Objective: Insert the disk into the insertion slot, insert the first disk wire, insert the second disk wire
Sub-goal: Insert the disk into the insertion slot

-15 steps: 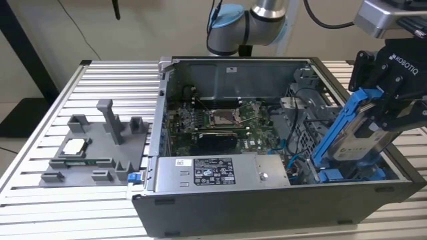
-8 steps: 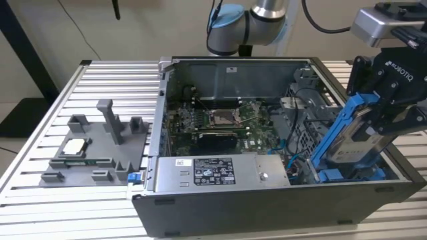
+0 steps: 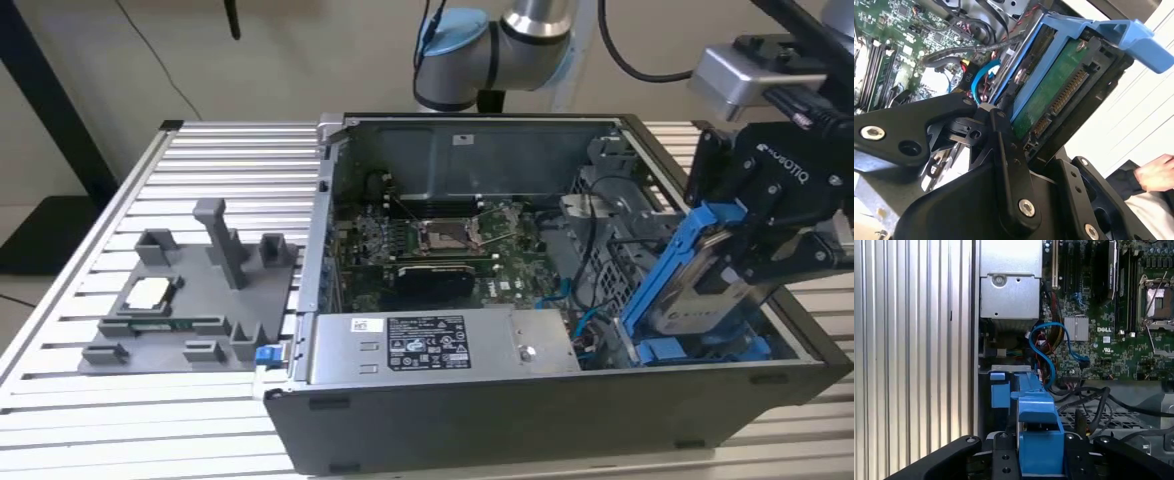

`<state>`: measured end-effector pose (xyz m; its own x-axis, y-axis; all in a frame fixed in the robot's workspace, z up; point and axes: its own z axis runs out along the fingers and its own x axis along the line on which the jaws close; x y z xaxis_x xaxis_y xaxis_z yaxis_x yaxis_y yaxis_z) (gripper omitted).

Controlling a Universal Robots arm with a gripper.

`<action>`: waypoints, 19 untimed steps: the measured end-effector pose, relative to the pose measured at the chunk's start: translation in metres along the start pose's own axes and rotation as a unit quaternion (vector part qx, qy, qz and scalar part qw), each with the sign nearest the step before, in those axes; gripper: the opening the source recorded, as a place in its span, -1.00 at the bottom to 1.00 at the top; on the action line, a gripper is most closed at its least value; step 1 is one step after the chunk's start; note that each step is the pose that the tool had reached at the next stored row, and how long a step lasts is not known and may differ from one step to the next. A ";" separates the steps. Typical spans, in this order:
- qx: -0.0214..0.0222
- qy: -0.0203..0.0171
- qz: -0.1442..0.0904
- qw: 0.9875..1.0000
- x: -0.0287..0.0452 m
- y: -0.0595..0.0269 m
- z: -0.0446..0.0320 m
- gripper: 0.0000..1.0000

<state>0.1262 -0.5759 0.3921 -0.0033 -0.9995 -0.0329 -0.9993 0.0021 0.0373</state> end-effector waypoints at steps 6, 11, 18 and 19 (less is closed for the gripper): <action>0.000 0.000 0.000 1.000 0.0003 -0.0003 0.0088 -0.36; 0.000 -0.002 0.000 1.000 0.0003 -0.0004 0.0105 -0.33; 0.000 -0.002 0.000 1.000 0.0002 -0.0002 0.0067 -0.20; 0.000 -0.002 0.000 1.000 0.0002 -0.0001 0.0053 -0.20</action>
<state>0.1262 -0.5759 0.3868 -0.0034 -0.9993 -0.0372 -0.9993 0.0020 0.0377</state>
